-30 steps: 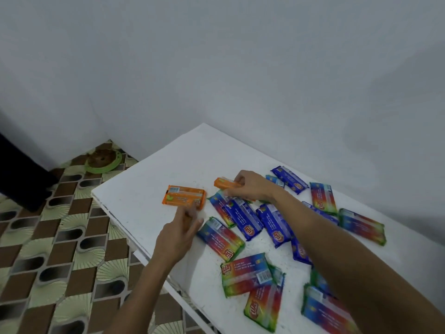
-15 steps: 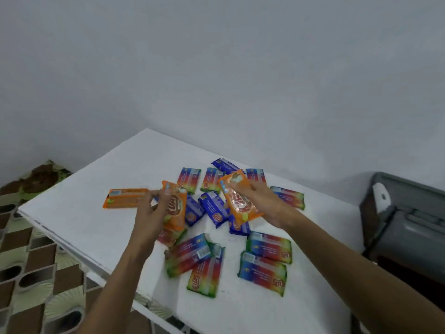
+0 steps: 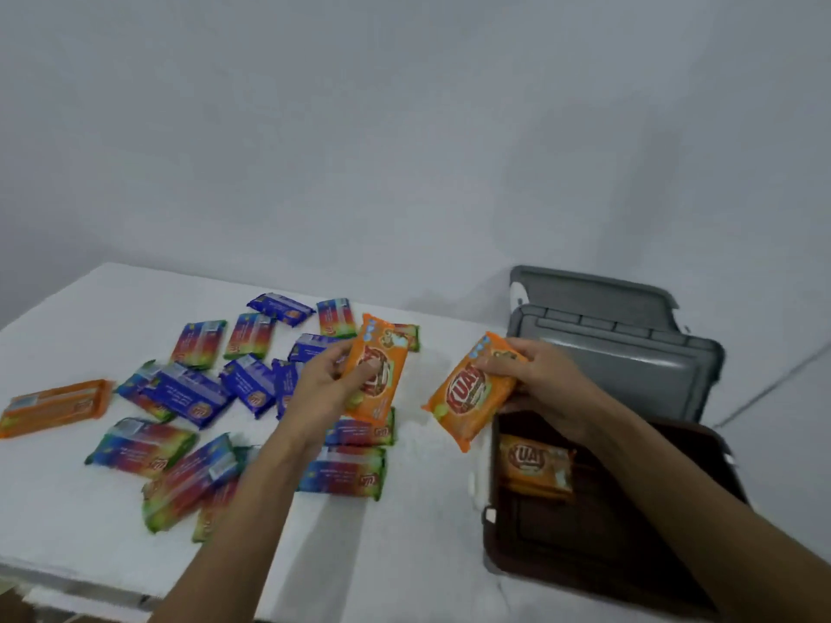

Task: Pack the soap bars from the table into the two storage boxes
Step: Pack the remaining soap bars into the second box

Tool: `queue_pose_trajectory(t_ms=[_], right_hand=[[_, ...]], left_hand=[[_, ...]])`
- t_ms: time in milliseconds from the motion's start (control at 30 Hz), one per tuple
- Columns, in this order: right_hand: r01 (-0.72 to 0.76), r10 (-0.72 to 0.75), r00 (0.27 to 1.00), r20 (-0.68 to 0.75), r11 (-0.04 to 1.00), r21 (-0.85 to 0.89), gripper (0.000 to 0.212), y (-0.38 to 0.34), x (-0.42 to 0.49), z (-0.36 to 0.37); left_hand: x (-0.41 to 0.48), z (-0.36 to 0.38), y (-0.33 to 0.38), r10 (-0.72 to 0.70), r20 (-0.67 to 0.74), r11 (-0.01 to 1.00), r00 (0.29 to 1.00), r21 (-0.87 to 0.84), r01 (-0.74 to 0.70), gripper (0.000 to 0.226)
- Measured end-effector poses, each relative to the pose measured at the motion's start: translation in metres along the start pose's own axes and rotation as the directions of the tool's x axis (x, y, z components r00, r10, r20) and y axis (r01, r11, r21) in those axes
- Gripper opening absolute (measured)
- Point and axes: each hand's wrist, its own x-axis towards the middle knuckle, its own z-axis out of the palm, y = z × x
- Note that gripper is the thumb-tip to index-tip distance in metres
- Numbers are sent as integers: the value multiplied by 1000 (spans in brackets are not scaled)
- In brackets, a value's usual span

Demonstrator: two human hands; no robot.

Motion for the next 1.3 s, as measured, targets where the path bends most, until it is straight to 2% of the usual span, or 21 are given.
queue_pose_trajectory(t_ms=[133,233,433,567,700,767,833,900,967,1033,1167,1300], right_hand=[[-3,6,998,-67,999,52,27,20,-28,-45],[-17,31,991,-128,994,107,28,35,-46,-71],[-141,210,951,-228,948,285,31,75,-57,-93],[-245,334,921,-202,897,369,31,102,-51,-88],[-285,392,895,-213,869,404,35,118,-40,-79],[-289,368,891,-265,911,294,37,125,-36,-76],[-305,313,898,-309,949,76,35,129,-35,-77],[-336,264,902,-343,926,-173,39,128,-35,-79],[-363,242,903,-356,872,-328,47,128,-32,-82],[-369,223,909,-353,823,-431,51,126,-31,-83],[-343,174,921,-348,785,-517,48,125,-32,-82],[-311,42,921,-387,677,-667,45,122,-38,-81]], left_hand=[[-1,54,0,13,49,1000,999,-23,-12,33],[-1,88,-3,15,92,1000,996,10,-16,43],[-6,137,-12,-10,163,1000,987,-1,10,52],[-10,149,-18,-60,148,998,987,-26,65,50],[-11,151,-17,-59,130,998,990,-10,61,48],[-13,152,-17,-59,131,998,990,-15,61,46],[-14,154,-18,-51,138,998,989,-25,55,44],[-15,155,-19,-42,142,999,989,-19,45,43],[-15,156,-19,-31,142,999,989,-13,33,41],[-15,156,-20,-23,144,999,989,-19,26,41],[-18,158,-20,23,151,1000,988,-7,-22,41],[-21,161,-19,83,162,996,983,32,-89,41]])
